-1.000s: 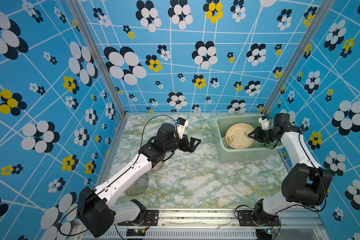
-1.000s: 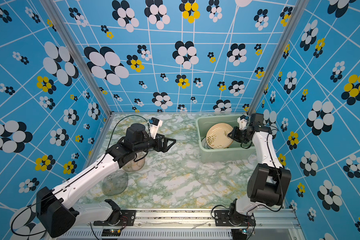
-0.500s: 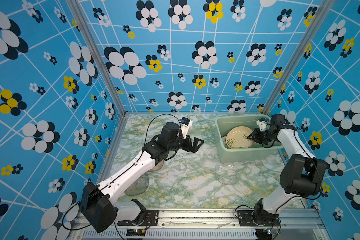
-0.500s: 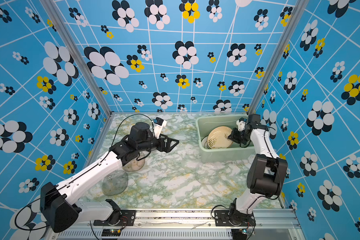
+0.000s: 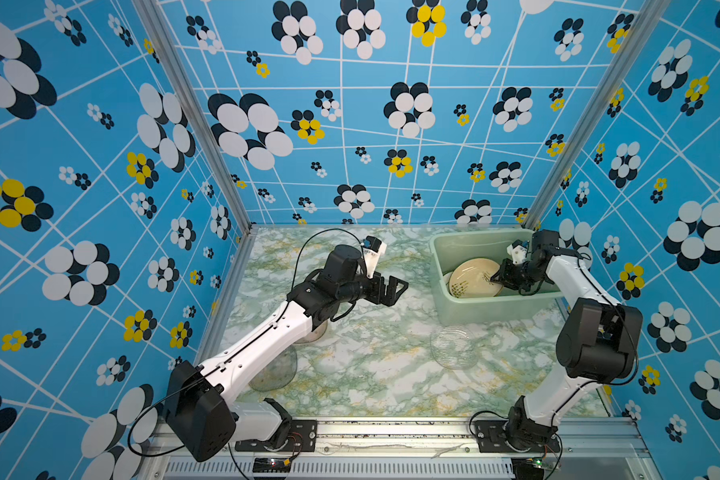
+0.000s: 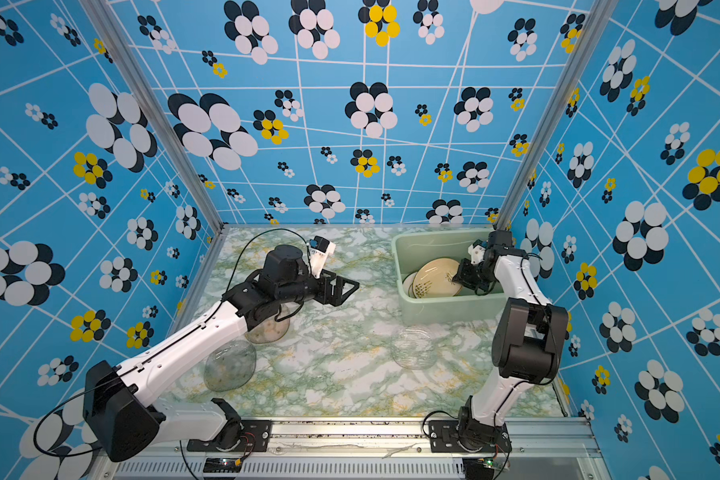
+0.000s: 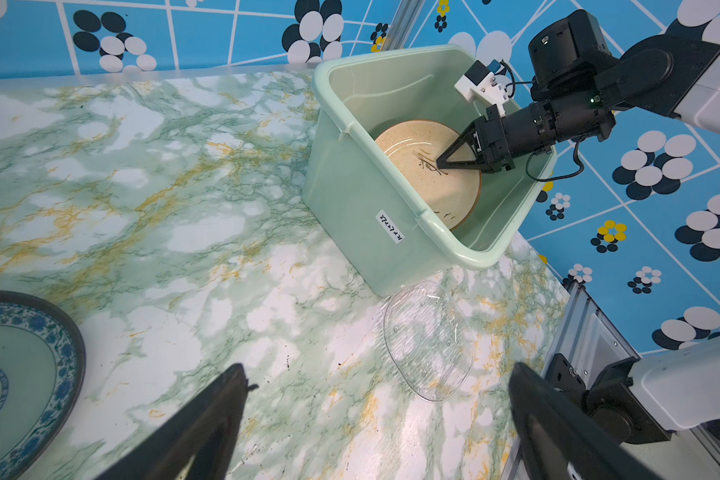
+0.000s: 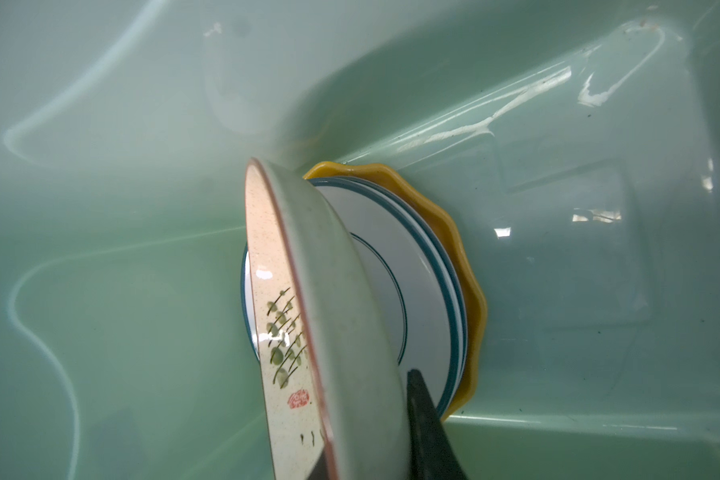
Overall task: Place the plates into the plastic bin on the countertop
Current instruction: 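Lower the beige plate onto the stacked plates with the right gripper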
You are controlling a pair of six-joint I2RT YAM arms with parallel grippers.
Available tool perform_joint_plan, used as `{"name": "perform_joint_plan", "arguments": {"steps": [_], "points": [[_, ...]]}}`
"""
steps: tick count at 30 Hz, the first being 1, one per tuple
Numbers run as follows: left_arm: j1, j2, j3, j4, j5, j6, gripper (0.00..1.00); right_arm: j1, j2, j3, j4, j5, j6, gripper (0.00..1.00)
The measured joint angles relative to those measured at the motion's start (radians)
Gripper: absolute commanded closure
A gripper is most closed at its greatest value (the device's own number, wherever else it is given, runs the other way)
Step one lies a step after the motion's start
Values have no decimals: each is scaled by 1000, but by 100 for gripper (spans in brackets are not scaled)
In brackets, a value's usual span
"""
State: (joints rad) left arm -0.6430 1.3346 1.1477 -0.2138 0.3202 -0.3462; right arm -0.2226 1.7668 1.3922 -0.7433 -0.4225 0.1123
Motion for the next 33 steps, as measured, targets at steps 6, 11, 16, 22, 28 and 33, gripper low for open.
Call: {"name": "perform_joint_plan", "arguments": {"steps": [6, 11, 16, 22, 28, 33], "points": [[0, 0, 0, 0, 0, -1, 1, 11, 21, 0, 13, 11, 17, 80], [0, 0, 0, 0, 0, -1, 1, 24, 43, 0, 23, 18, 34, 78], [0, 2, 13, -6, 0, -1, 1, 33, 43, 0, 26, 26, 43, 71], [0, 3, 19, -9, 0, -3, 1, 53, 43, 0, 48, 29, 46, 70], [0, 6, 19, -15, 0, -4, 1, 70, 43, 0, 52, 29, 50, 70], [0, 6, 19, -23, 0, -4, 1, 70, 43, 0, 53, 45, 54, 67]]}}
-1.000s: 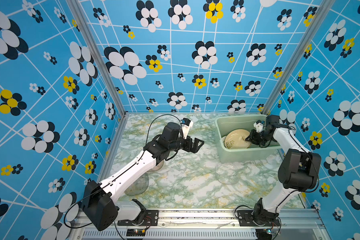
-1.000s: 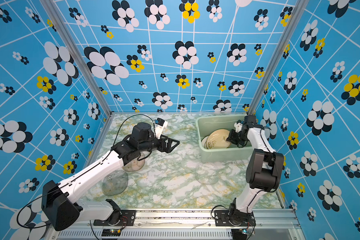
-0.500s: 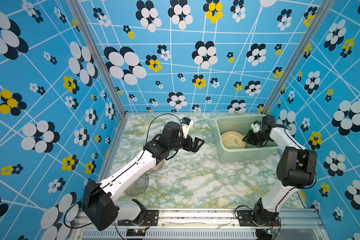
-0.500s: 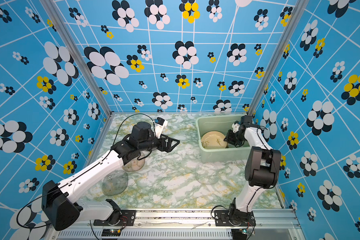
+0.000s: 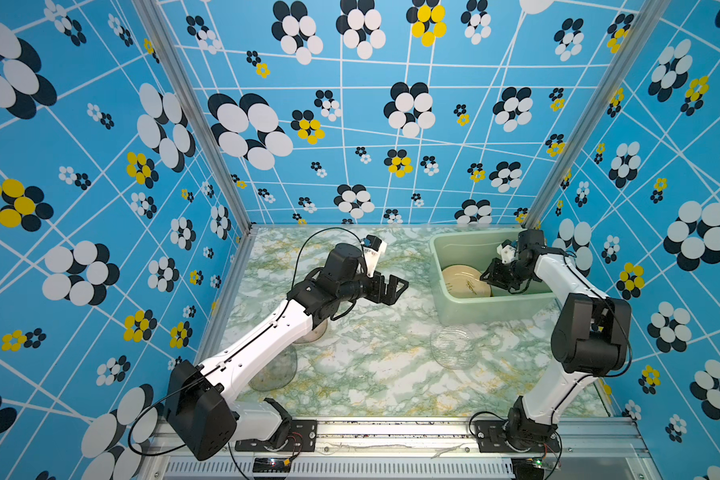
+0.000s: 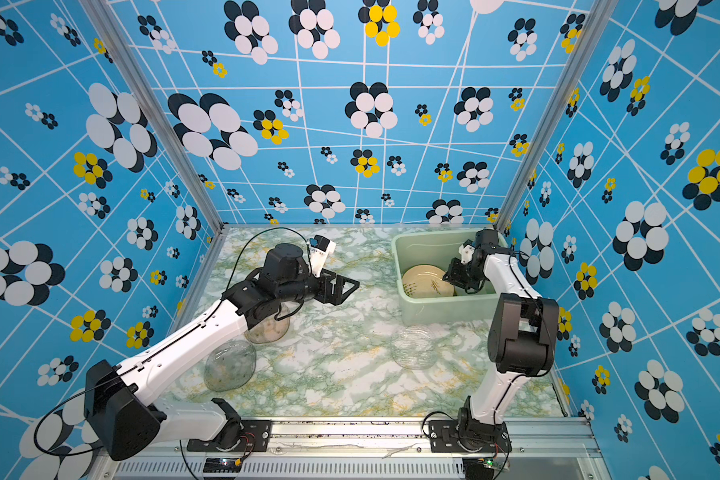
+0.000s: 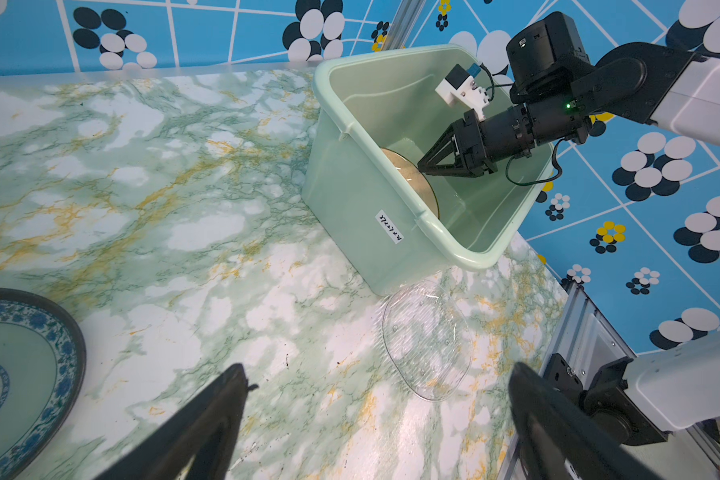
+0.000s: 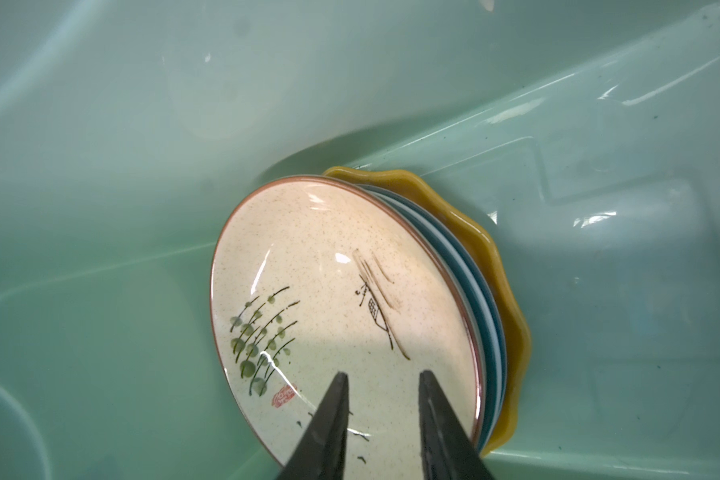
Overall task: Place the plates into the plastic bin on the countertop
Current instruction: 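Lower the beige plate onto the stacked plates with the right gripper, then open and lift the right gripper out while the left nears the blue-and-white plate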
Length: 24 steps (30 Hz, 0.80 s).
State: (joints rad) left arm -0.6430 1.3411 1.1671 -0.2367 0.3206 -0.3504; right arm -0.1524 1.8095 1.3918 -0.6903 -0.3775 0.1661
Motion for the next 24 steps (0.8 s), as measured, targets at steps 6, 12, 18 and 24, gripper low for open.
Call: {"name": "perform_joint_plan", "arguments": {"steps": [6, 12, 18, 24], "points": [[0, 0, 17, -26, -8, 4, 1, 0, -14, -7, 6, 42, 9, 52], [0, -28, 39, -60, -50, 22, 1, 0, -127, -7, 4, 93, 5, 33], [-6, -169, 36, -97, -106, 18, 1, 0, -302, -7, -21, 120, -13, 6], [-12, -354, 4, -117, -175, -9, 1, 0, -473, -32, -59, 137, -35, 1]]}}
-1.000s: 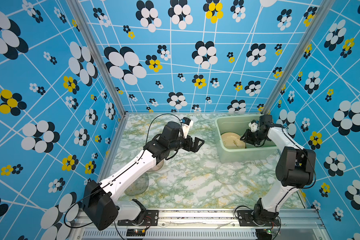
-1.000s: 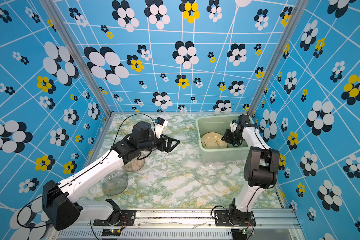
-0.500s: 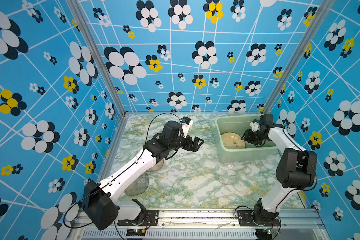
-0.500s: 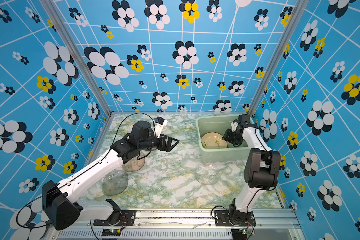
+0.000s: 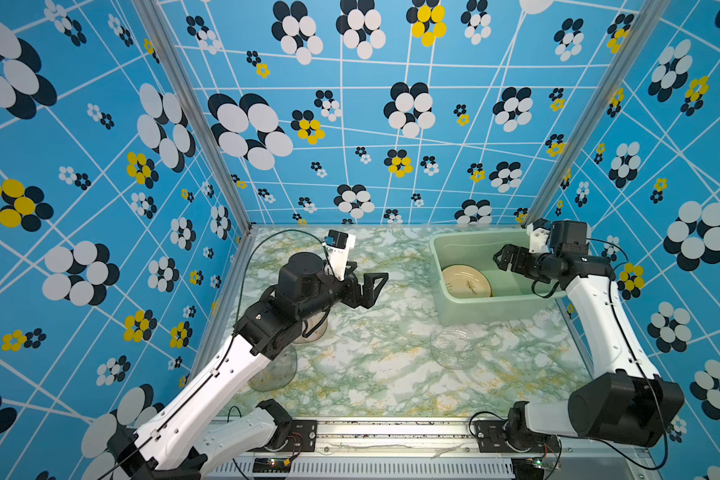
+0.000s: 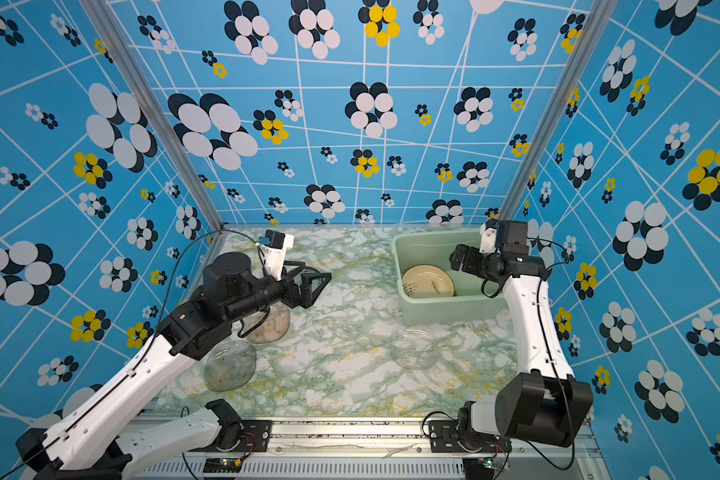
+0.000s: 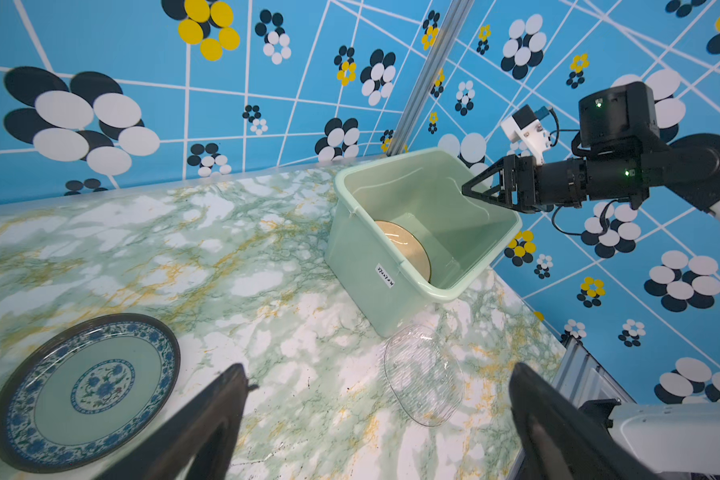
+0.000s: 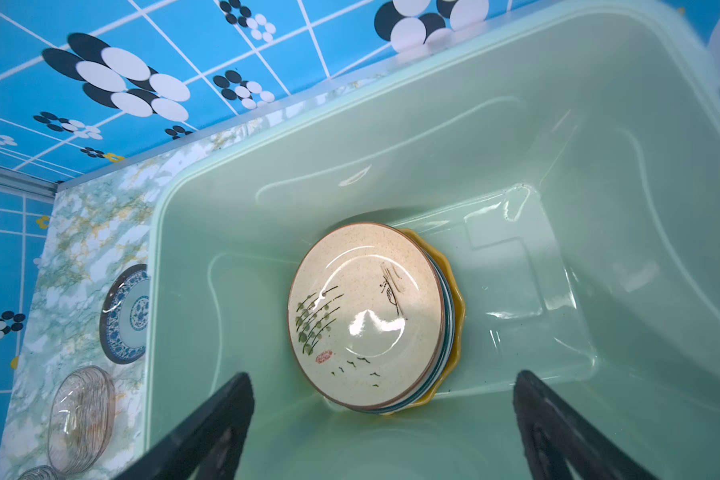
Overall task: Place the plates into the plastic bin on the countertop
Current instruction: 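Open and lift the right gripper out while the left nears the blue-and-white plate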
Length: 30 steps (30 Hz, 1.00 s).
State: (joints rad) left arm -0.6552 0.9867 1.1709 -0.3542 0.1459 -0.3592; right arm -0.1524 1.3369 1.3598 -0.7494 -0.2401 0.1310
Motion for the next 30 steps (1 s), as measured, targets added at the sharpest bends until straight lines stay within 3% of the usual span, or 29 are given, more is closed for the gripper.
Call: {"name": "perform_joint_plan", "arguments": {"steps": [7, 12, 23, 30], "points": [[0, -119, -13, -95, -75, -11, 1, 0, -179, -32, -26, 46, -23, 1], [0, -174, -11, -167, -118, -5, 1, 0, -344, -105, -6, 104, 77, 1], [32, -151, 164, -415, -100, -15, 1, 0, -472, -126, 34, -74, 245, 6], [195, -128, 196, -501, 7, -132, 1, 2, -541, -154, 81, -208, 480, 11]]}}
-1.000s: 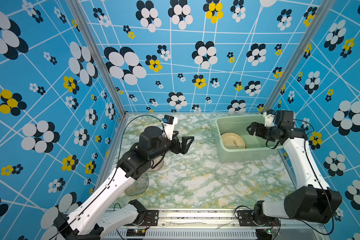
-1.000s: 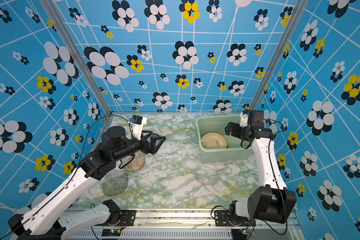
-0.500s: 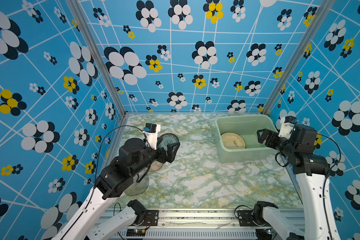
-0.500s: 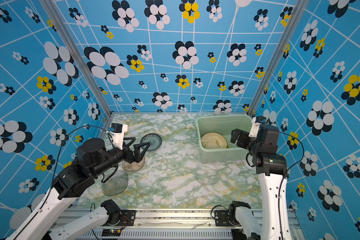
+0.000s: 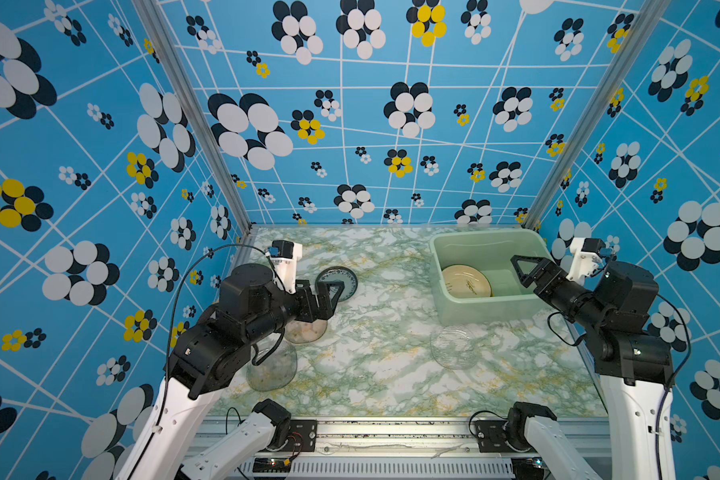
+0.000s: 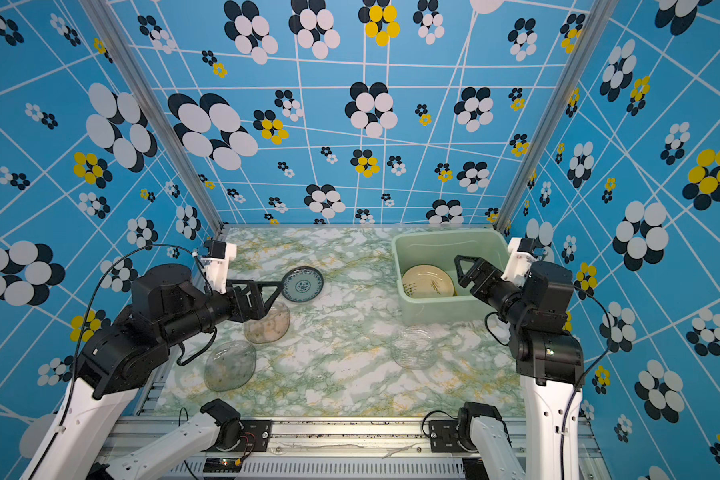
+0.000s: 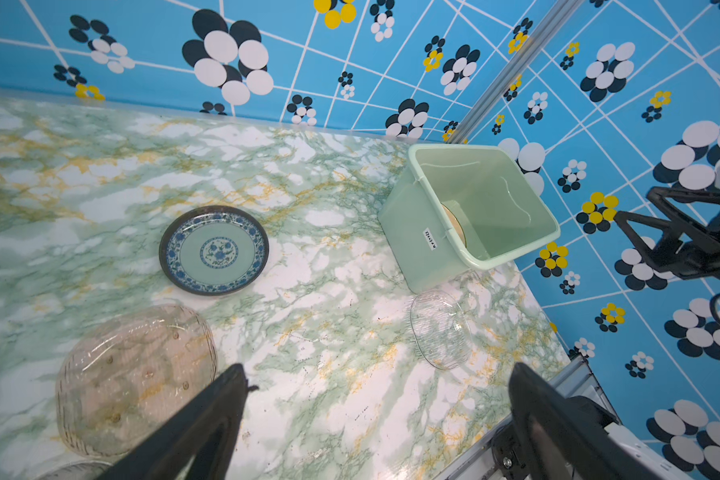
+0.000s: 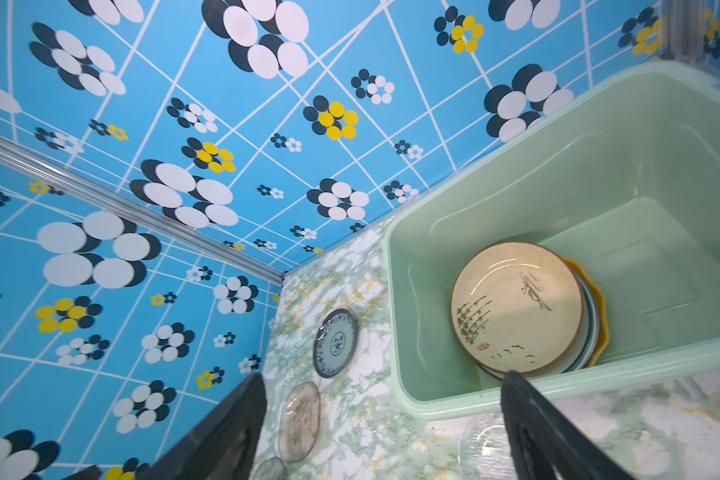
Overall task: Place the plates into the plastic bin on the countertop
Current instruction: 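Open and lift the right gripper out while the left nears the blue-and-white plate, then move the right gripper toward the blue-and-white plate while the left positions beyond it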
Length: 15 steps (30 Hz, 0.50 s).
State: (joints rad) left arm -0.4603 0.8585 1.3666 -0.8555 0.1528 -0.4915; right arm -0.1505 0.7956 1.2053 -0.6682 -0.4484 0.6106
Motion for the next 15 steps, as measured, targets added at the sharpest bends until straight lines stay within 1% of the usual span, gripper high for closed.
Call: {"name": "perform_joint_plan", "arguments": {"steps": [5, 9, 11, 12, 15], "points": [[139, 3, 0, -51, 54, -79, 1, 27, -18, -12, 23, -36, 133, 14], [248, 50, 3, -76, 121, -128, 1, 100, -10, -19, 46, -31, 213, 16], [299, 93, -9, -64, 152, -158, 1, 169, 5, -19, 65, -13, 242, 16], [321, 111, -29, -43, 166, -185, 1, 222, 17, -19, 79, 5, 253, 17], [377, 154, -142, 46, 192, -264, 1, 387, 75, -13, 102, 63, 269, 17]]}}
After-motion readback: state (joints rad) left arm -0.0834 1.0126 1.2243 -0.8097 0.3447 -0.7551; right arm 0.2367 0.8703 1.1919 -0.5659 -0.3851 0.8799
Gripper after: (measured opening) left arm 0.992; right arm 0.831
